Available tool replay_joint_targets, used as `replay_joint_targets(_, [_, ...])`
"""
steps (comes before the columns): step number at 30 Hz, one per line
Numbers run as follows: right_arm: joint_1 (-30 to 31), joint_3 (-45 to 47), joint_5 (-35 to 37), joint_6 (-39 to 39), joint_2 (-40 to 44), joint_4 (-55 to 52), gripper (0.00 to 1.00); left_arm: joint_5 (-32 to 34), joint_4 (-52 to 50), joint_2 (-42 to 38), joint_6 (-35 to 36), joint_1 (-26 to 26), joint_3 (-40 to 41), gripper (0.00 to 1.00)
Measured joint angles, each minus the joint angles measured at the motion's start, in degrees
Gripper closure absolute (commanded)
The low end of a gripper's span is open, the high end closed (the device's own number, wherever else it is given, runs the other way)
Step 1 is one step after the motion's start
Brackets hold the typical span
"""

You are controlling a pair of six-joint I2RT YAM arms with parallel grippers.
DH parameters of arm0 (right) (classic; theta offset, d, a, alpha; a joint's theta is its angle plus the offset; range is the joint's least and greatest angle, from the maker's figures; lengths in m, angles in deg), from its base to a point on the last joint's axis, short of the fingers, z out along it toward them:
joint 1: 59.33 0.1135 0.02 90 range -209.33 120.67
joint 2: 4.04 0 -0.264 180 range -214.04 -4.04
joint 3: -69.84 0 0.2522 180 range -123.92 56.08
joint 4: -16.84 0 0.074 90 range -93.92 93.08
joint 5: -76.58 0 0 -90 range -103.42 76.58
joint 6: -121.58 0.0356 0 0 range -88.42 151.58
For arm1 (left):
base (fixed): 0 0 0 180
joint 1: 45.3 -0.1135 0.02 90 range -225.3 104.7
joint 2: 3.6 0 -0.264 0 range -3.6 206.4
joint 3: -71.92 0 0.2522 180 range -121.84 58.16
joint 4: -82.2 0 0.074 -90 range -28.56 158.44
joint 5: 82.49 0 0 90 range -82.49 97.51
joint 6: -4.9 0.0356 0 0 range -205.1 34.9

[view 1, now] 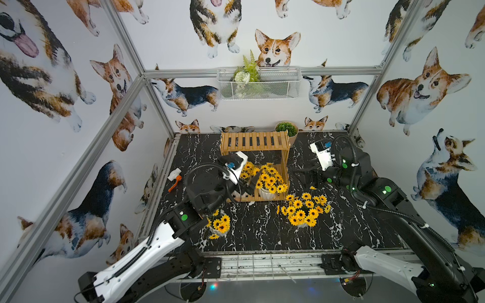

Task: Take the sunflower pots off the shelves
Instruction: Pick up the sunflower pot from the shelf.

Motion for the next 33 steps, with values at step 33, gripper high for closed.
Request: replay_joint_targets(33, [24.9,-9.0,5.3,-0.1,-25.9,-7.6,0.06,-5.1,-26.0,-1.7,-18.1,-32.7,-4.4,0.00])
